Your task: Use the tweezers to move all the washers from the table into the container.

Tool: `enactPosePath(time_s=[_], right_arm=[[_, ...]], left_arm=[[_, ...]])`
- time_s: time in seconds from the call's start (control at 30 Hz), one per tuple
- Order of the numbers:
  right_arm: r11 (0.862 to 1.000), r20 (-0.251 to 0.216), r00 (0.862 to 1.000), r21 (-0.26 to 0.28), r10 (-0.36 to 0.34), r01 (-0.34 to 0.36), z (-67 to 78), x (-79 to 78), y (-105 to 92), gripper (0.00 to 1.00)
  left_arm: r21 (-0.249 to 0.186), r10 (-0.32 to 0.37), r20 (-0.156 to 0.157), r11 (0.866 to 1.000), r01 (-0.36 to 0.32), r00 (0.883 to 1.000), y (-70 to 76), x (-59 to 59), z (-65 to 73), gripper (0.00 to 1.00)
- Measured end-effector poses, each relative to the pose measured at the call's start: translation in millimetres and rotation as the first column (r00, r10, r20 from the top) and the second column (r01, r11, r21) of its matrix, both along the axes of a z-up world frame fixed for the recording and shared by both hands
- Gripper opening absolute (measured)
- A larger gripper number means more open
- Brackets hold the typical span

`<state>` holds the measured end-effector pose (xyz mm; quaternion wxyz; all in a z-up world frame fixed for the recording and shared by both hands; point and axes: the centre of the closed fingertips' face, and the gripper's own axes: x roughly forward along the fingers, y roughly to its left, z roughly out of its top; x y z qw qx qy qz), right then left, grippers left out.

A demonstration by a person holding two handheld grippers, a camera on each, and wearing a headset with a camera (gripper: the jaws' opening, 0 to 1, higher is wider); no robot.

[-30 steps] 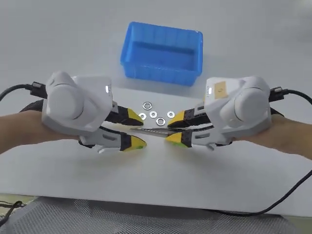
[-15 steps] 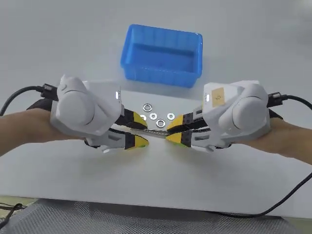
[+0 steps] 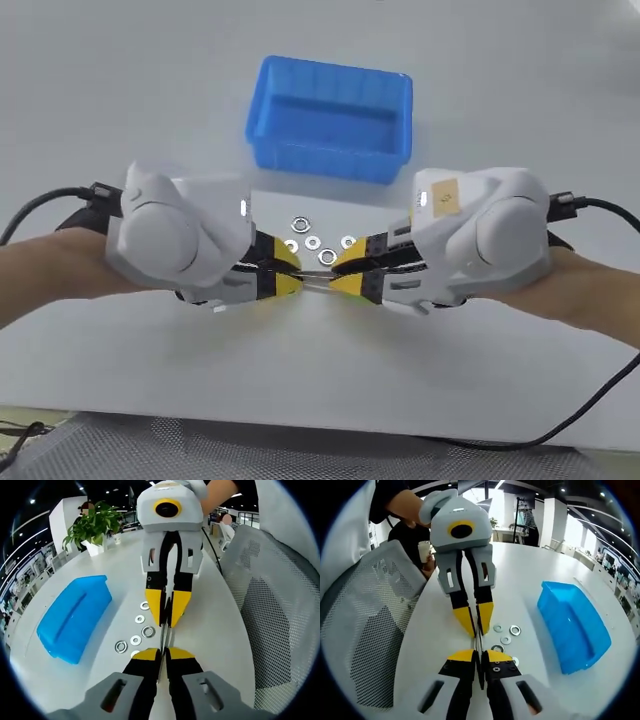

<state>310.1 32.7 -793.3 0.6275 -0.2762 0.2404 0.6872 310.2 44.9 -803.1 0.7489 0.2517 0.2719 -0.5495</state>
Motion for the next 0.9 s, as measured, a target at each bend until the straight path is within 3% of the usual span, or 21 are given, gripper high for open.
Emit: enactPosePath(time_s=[0.2, 0.4, 0.57, 0.9], right_arm=[[1.000, 0.015, 1.000, -0.011, 0.025, -0.025, -1.7, -4.5, -1.2, 0.08], [0.997, 0.050, 0.997, -0.034, 0.066, -0.065, -4.6, -9.1, -4.3, 0.08], [0.998, 0.064, 0.996, -0.016, 0.068, -0.068, 0.8, -8.5, -3.9, 0.08], [0.998, 0.082, 0.995, 0.027, 0.059, -0.061, 12.9, -5.9, -6.4, 0.09]], left_arm=[[0.025, -0.021, -0.008, 0.999, 0.021, 1.000, -0.9, -3.5, 1.4, 0.07], [0.009, -0.035, -0.020, 0.999, 0.036, 0.999, -6.2, -9.7, 16.2, 0.07], [-0.010, -0.012, -0.031, 1.000, 0.011, 0.999, -7.1, -9.7, 25.1, 0.07], [-0.063, 0.003, 0.011, 0.998, -0.002, 1.000, -16.7, -8.6, 52.7, 0.07]])
